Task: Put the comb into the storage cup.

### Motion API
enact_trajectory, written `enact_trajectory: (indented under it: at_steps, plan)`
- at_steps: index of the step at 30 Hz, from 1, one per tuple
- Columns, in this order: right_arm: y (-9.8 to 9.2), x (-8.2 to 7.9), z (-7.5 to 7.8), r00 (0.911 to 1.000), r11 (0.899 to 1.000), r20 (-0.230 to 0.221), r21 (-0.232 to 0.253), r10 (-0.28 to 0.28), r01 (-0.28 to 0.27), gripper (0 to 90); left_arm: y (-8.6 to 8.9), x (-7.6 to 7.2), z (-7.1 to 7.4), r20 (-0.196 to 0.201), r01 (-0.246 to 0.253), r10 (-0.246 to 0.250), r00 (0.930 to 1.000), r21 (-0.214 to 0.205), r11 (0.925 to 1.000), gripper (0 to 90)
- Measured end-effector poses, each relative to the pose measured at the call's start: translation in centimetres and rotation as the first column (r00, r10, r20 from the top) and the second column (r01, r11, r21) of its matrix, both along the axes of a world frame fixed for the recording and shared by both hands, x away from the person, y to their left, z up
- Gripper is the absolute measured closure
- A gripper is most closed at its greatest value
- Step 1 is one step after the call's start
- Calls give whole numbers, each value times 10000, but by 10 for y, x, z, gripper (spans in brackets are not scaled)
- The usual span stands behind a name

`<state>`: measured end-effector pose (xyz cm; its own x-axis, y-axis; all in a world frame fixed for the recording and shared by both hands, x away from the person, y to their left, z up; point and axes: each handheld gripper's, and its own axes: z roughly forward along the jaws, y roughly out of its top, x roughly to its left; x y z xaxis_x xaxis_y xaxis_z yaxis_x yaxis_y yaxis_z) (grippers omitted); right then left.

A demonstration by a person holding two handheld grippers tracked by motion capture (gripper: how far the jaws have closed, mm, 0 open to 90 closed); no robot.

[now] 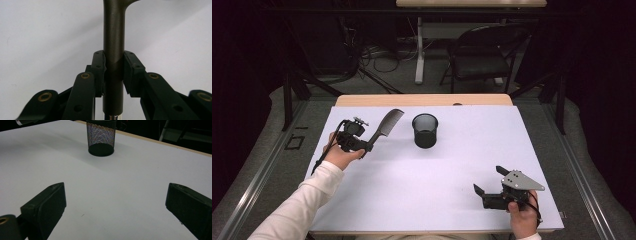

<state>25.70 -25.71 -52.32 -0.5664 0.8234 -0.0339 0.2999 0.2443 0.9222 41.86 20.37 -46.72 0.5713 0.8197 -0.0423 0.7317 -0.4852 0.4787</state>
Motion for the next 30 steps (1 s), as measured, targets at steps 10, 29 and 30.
enact_trajectory:
  at_steps: [10,29,30]
  plan:
    - [0,0,0,10000,10000,-7,-9,6,-6,28,-7,-9,11,860,246,-218,9961,-319,9992,726]
    - [0,0,0,10000,10000,-27,-15,6,-6,28,-23,-26,27,2201,710,-438,9745,-1176,9905,726]
    - [1,0,-1,10000,10000,-24,-8,14,-14,28,-24,-26,27,2237,748,-469,9735,-1179,9902,726]
